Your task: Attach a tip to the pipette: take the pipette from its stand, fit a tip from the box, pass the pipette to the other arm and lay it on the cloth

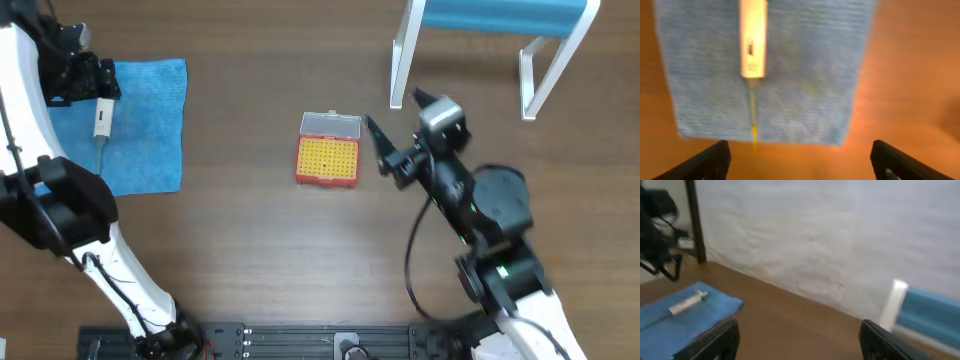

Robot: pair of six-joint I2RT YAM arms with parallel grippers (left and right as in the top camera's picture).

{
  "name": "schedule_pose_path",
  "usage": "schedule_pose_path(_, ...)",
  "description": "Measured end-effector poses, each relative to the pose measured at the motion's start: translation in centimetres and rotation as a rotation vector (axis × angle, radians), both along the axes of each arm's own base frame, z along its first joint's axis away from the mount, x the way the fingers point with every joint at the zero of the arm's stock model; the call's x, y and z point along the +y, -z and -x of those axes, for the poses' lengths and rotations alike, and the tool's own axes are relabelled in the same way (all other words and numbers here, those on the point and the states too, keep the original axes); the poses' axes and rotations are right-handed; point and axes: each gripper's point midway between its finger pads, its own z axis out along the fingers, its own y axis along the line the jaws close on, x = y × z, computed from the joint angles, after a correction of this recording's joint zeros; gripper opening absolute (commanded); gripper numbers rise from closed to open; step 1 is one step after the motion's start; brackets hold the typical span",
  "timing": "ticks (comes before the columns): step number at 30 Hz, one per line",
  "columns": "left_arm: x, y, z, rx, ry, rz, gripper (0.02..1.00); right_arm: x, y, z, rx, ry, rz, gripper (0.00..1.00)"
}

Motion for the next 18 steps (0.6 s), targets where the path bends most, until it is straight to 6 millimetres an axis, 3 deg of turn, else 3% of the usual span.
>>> schedule_pose_path(3,-1.7,-0.7,0.7,0.002,0.022,0.081,0.908,-2.7,-0.7,2.8,0.000,0.084,0.017,0.772)
schedule_pose_path(5,-2.7,-1.2,1.6,0.021,0.038,0.112,0.908,-4.0,-2.6,4.4,-0.064,0.119,-0.008,0.772)
schedule_pose_path(8,-4.1,-4.2,2.4,-0.034,0.063,0.102,0.908,-6.1,-4.7,6.8,-0.140,0.186,-0.044,0.772)
schedule_pose_path(9,-4.5,-5.4,2.7,-0.065,0.071,0.091,0.908,-6.5,-4.2,7.3,-0.124,0.196,-0.037,0.774)
schedule_pose_path(12,-5.9,-11.2,4.6,-0.211,0.085,0.039,0.908,-7.5,0.5,7.8,0.049,0.237,0.044,0.801)
schedule_pose_path(13,-6.2,-12.4,5.1,-0.243,0.082,0.028,0.908,-7.6,1.3,7.8,0.078,0.241,0.056,0.809)
schedule_pose_path(16,-8.0,-14.4,5.9,-0.296,0.098,0.018,0.908,-7.9,1.8,7.8,0.099,0.262,0.061,0.866)
schedule_pose_path(18,-11.1,-14.8,6.1,-0.301,0.150,0.032,0.906,-8.0,1.8,7.8,0.092,0.264,0.073,0.882)
